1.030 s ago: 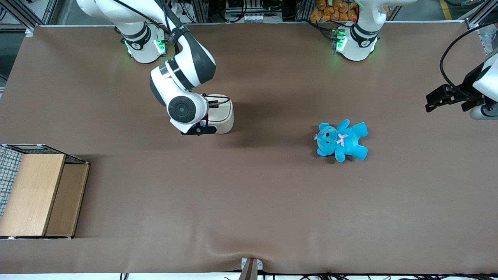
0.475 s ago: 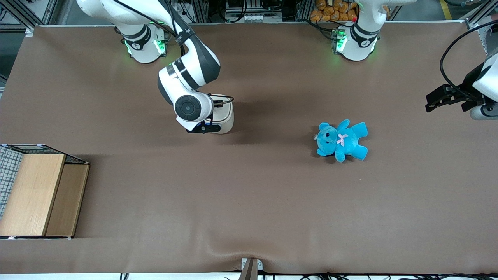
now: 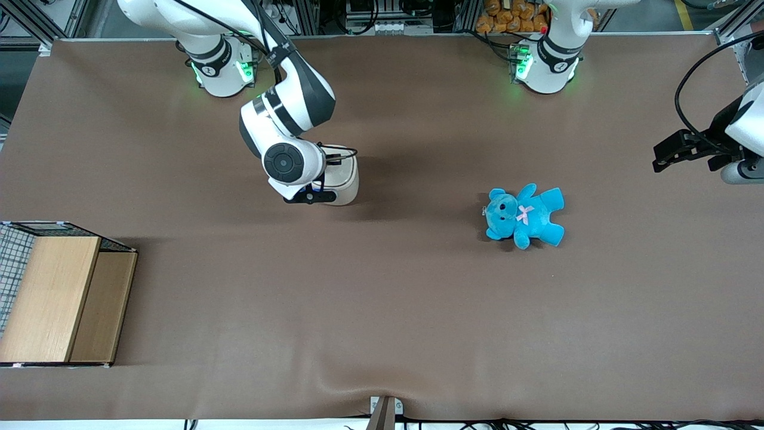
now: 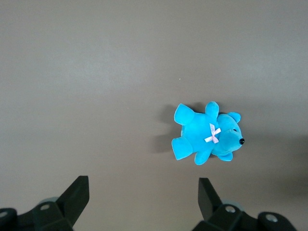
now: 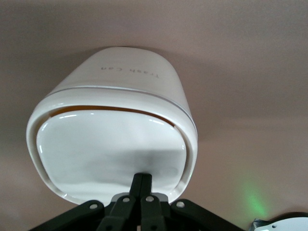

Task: Open trash can with right arm
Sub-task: 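Hook the lid edge with the right gripper and swing it open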

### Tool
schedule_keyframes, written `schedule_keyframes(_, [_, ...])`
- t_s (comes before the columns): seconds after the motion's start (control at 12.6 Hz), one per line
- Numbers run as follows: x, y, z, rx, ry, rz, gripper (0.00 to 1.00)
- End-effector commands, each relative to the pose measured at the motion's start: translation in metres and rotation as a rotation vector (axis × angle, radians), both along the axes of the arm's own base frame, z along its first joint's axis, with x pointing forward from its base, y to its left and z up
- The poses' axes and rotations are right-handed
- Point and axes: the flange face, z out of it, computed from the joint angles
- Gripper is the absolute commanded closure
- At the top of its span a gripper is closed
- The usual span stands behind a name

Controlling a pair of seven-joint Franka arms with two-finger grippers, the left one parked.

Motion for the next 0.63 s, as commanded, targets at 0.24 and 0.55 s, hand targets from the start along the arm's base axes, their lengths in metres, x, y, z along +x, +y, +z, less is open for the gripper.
schedule_keyframes(0.24, [-0.002,-0.002,0.092,0.009,-0.027,-0.063,1.00])
schedule_keyframes(0.55, [0.036,-0.046,0.162,0.042,-0.092,-0.117,1.00])
